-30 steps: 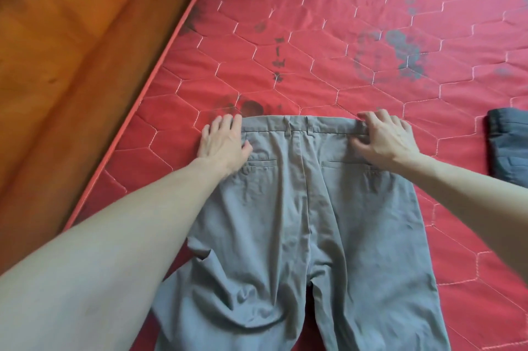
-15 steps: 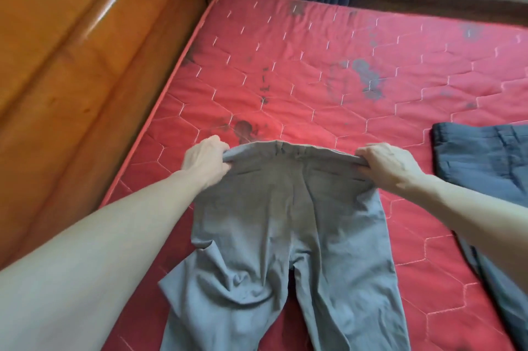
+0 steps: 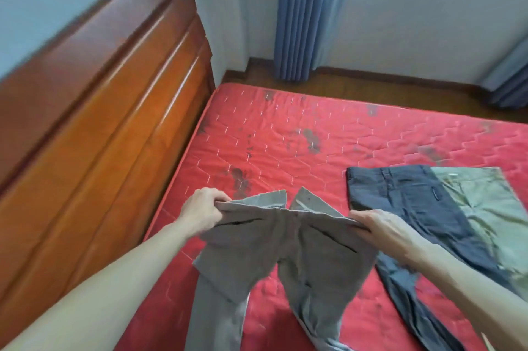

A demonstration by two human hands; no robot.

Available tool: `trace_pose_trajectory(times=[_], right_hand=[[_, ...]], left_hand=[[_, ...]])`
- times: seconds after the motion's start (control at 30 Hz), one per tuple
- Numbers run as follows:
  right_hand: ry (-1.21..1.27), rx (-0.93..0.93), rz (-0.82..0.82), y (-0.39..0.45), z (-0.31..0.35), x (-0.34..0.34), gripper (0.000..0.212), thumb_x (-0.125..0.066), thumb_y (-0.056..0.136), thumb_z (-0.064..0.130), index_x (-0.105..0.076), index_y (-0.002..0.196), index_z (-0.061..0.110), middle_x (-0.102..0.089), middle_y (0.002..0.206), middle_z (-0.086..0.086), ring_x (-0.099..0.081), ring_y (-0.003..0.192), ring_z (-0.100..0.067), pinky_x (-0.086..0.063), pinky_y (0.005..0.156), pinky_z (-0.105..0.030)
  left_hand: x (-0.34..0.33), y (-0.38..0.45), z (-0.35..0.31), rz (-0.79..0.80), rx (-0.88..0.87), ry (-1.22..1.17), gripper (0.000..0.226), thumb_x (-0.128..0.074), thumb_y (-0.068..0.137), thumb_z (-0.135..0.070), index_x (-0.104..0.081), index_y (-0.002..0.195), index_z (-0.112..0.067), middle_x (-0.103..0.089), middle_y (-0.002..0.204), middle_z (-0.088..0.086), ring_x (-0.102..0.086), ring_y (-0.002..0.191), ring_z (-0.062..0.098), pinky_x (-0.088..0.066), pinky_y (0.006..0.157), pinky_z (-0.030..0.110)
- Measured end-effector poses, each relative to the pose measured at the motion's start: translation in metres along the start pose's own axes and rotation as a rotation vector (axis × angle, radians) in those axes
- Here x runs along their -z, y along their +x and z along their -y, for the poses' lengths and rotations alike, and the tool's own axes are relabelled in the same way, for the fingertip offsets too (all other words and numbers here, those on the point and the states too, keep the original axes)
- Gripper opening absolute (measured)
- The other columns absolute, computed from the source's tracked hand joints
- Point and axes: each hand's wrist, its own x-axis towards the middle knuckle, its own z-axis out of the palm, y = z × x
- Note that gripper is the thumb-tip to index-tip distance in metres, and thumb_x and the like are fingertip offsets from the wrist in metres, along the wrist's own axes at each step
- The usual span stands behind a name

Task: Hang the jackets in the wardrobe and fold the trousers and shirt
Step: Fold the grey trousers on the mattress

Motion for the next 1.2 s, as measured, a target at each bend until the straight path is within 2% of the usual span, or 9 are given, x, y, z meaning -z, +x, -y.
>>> trace_pose_trajectory(times=[0.13,0.3,0.4,0.53,0.63,0.8,1.0,1.13,1.2], right_hand=[[-0.065,0.034,-0.023,-0.073,0.013,0.064,0.020,-0.046,0.110,0.037,-0.061,0.114,0.025,-0.066,0.111,0.013,-0.061,0.111,-0.009,-0.049,0.090,-0.034],[-0.011,0.015,-0.128,-0.147,0.017,0.131,0.009,-0.057,0.104,0.024,-0.061,0.096,0.028,-0.061,0.089,0.028,-0.065,0.100,-0.008,-0.049,0.083,-0.031],[0.025,-0.011,-0.197,-0.186,0.023,0.157,0.010,-0.059,0.100,0.025,-0.066,0.094,0.026,-0.069,0.088,0.016,-0.064,0.085,-0.004,-0.045,0.073,-0.020],[0.203,-0.013,-0.272,-0.235,0.038,0.180,0.013,-0.063,0.098,0.022,-0.073,0.091,0.020,-0.070,0.078,0.005,-0.061,0.069,-0.007,-0.042,0.062,-0.021],[0.509,0.016,-0.347,-0.268,0.044,0.190,0.015,-0.068,0.097,0.017,-0.080,0.090,0.023,-0.072,0.075,0.011,-0.060,0.068,0.007,-0.044,0.063,-0.011],[0.867,0.025,-0.436,-0.289,0.042,0.194,0.015,-0.070,0.098,0.022,-0.078,0.090,0.012,-0.072,0.086,-0.017,-0.062,0.077,-0.011,-0.049,0.072,-0.033],[1.371,0.059,-0.561,-0.300,0.037,0.194,0.024,-0.072,0.093,0.023,-0.074,0.093,-0.001,-0.070,0.086,-0.018,-0.062,0.080,-0.027,-0.048,0.073,-0.041],[1.564,0.139,-0.598,-0.313,0.046,0.198,0.021,-0.068,0.098,0.016,-0.075,0.103,-0.002,-0.072,0.101,-0.033,-0.067,0.086,-0.033,-0.056,0.079,-0.044],[1.625,0.153,-0.620,-0.318,0.048,0.202,0.020,-0.063,0.102,0.014,-0.076,0.105,-0.001,-0.072,0.108,-0.035,-0.070,0.088,-0.034,-0.059,0.083,-0.045]], left_hand=[[0.052,-0.050,-0.046,-0.002,-0.078,-0.203,0.017,-0.079,0.074,-0.014,-0.082,0.084,-0.028,-0.075,0.091,-0.006,-0.071,0.090,0.018,-0.059,0.083,0.037],[0.090,-0.096,-0.096,-0.069,-0.226,-0.359,0.027,-0.074,0.073,0.002,-0.082,0.078,-0.023,-0.075,0.087,-0.007,-0.072,0.085,0.009,-0.057,0.075,0.028],[0.100,-0.115,-0.124,-0.136,-0.310,-0.387,0.027,-0.071,0.077,0.007,-0.082,0.082,-0.018,-0.072,0.095,0.000,-0.070,0.091,0.016,-0.057,0.084,0.030],[0.104,-0.142,-0.170,-0.240,-0.417,-0.394,0.030,-0.065,0.086,0.009,-0.079,0.084,-0.018,-0.066,0.102,0.004,-0.066,0.097,0.013,-0.053,0.088,0.022],[0.097,-0.167,-0.214,-0.240,-0.548,-0.387,0.031,-0.061,0.088,0.013,-0.077,0.094,-0.013,-0.070,0.101,0.004,-0.069,0.098,0.017,-0.055,0.094,0.032],[0.059,-0.225,-0.300,-0.111,-0.666,-0.760,0.035,-0.072,0.088,0.010,-0.053,0.111,-0.010,-0.077,0.087,0.007,-0.075,0.083,0.018,-0.058,0.074,0.025],[0.021,-0.269,-0.365,-0.298,-0.576,-0.965,0.023,-0.082,0.088,-0.009,-0.060,0.095,-0.009,-0.078,0.090,0.011,-0.075,0.088,0.030,-0.060,0.083,0.052],[0.015,-0.289,-0.396,-0.408,-0.612,-0.961,0.024,-0.078,0.093,-0.013,-0.060,0.108,-0.020,-0.074,0.088,0.002,-0.069,0.078,0.012,-0.058,0.074,0.035],[0.013,-0.300,-0.406,-0.371,-0.568,-1.034,0.019,-0.066,0.100,-0.032,-0.055,0.115,-0.027,-0.072,0.104,0.005,-0.072,0.092,0.015,-0.058,0.083,0.037]])
